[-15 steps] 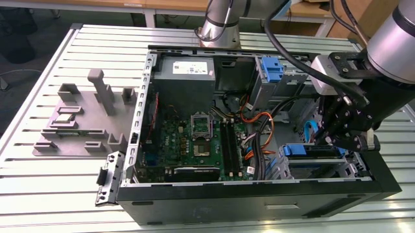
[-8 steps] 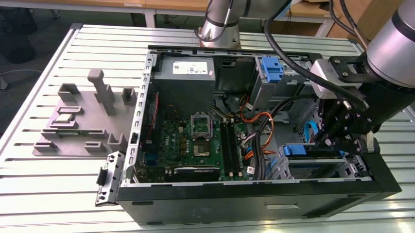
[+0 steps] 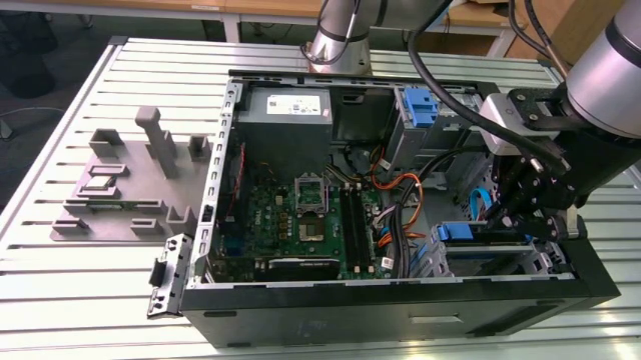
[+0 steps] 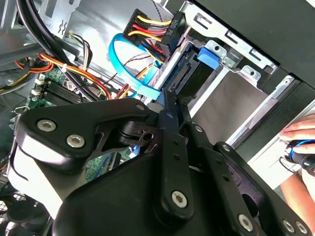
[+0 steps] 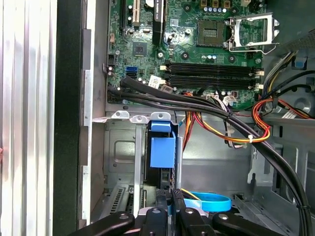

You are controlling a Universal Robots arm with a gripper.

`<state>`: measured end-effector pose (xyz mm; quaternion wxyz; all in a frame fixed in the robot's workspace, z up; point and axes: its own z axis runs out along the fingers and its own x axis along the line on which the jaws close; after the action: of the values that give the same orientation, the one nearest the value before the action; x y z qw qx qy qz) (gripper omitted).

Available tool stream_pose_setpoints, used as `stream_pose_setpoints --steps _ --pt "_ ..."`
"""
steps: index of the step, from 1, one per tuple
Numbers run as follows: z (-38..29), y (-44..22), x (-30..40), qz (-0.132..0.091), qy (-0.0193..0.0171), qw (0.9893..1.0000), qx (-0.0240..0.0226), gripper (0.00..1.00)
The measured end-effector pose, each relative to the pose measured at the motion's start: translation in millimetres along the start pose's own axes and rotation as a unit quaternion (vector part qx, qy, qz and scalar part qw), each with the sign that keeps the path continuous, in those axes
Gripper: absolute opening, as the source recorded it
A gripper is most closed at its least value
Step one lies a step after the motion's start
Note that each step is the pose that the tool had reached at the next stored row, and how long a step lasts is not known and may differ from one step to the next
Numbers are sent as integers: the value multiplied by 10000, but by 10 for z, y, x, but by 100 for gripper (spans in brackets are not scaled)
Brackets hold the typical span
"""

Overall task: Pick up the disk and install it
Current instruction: 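Insert the first disk wire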

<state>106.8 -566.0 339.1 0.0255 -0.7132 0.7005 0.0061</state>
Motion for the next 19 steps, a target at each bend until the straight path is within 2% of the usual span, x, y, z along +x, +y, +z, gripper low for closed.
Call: stream_pose_setpoints --steps 19 --pt "26 1 -3 0 -2 10000 6 16"
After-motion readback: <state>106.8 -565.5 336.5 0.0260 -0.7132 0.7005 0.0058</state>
